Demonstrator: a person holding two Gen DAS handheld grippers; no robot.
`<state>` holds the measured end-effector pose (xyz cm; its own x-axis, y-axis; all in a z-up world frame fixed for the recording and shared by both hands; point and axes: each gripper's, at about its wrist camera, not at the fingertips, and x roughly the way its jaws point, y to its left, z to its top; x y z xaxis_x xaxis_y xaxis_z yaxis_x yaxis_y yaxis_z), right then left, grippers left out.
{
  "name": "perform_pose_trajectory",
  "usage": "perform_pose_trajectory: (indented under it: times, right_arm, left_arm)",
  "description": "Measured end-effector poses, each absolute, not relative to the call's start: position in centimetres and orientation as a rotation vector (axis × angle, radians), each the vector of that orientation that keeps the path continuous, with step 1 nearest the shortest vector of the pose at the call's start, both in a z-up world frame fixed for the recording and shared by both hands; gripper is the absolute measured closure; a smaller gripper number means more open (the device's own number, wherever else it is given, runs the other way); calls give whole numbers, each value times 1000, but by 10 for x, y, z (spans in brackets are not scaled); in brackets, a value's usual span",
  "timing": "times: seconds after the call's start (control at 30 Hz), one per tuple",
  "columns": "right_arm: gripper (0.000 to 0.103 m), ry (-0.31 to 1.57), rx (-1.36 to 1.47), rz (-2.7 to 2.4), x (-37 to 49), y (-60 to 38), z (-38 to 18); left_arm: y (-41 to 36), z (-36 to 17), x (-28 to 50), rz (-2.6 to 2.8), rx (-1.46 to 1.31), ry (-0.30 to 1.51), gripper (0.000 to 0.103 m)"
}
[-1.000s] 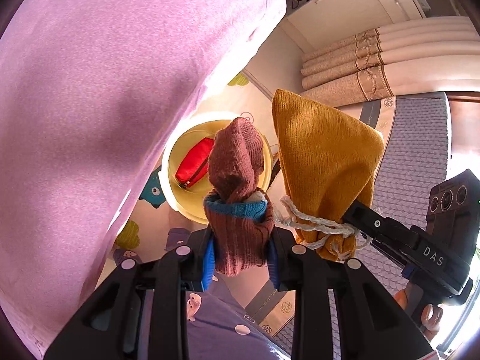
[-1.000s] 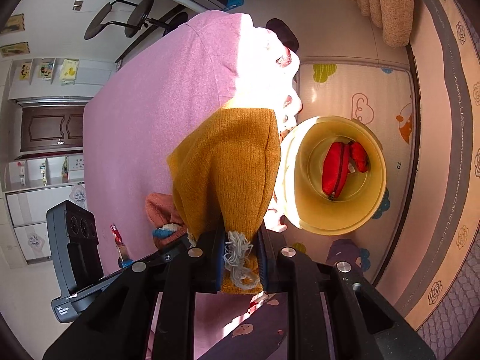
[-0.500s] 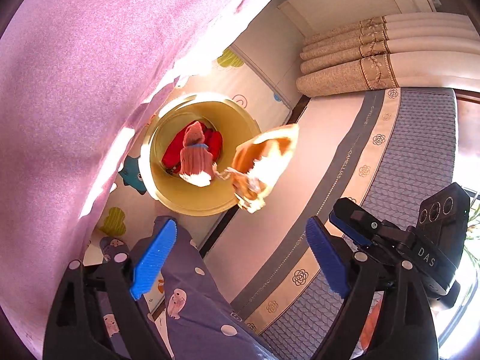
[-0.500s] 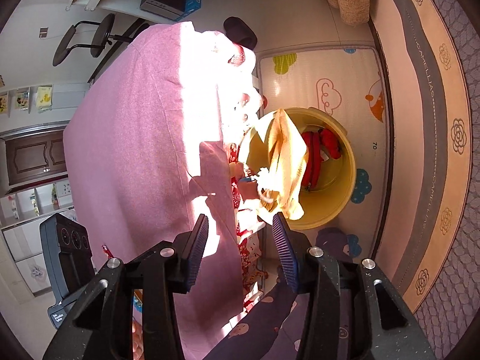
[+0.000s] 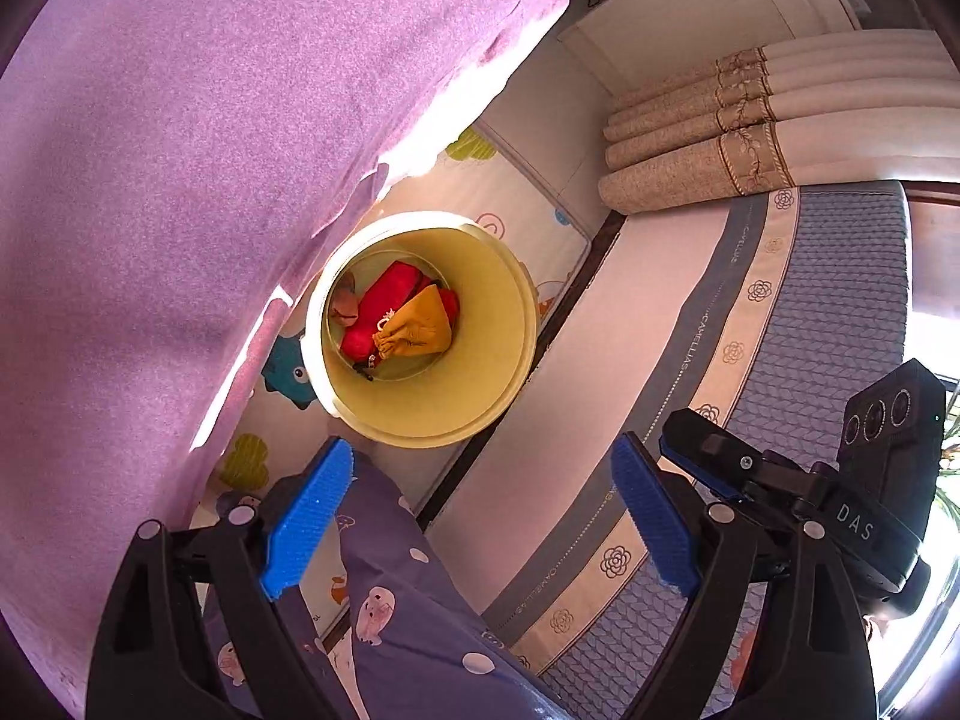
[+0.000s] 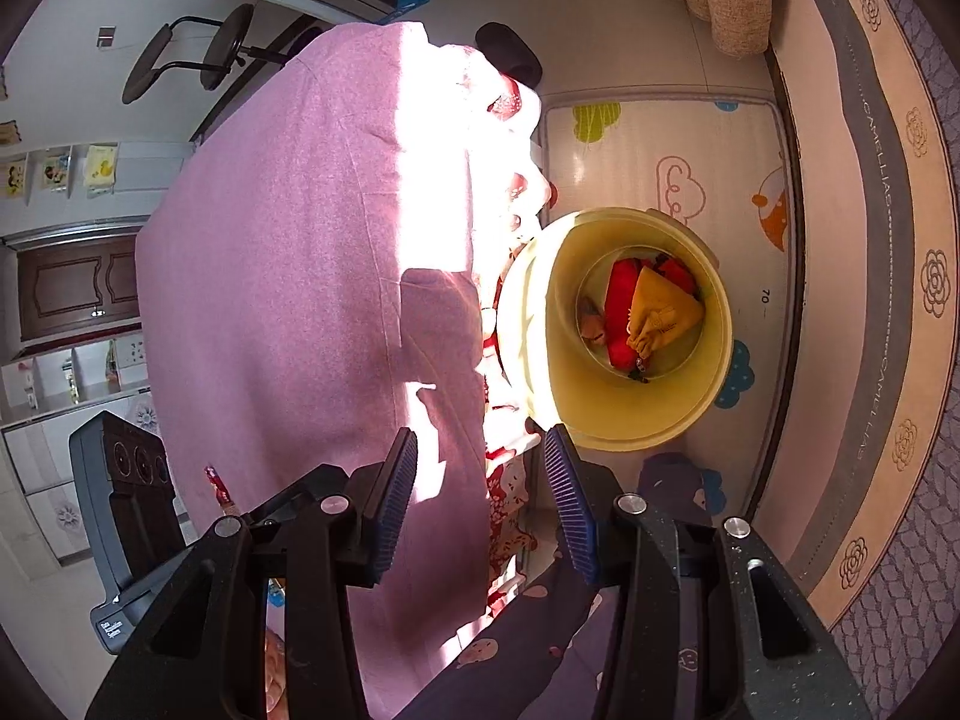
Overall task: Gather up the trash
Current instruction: 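Open both grippers over the yellow basin to drop the items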
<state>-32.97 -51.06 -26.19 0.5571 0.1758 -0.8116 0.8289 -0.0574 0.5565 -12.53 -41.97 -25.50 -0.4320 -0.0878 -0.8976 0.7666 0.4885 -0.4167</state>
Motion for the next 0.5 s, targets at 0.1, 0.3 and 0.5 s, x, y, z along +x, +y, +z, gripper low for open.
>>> perform_pose_trajectory:
  times: [0.1, 0.3, 0.5]
  right_arm:
    - [58, 889, 1541, -640, -313, -509, -255]
    - [58, 935, 1467, -563, -264, -498, -242]
    - [58, 988, 1385, -472, -203, -471, -228]
  left_arm:
    - [-412, -245, -113, -1092, 548, 1730, 16]
    - [-382, -230, -76, -1061, 472, 1698, 16]
    - [-338, -215, -28, -1012, 395, 1664, 16]
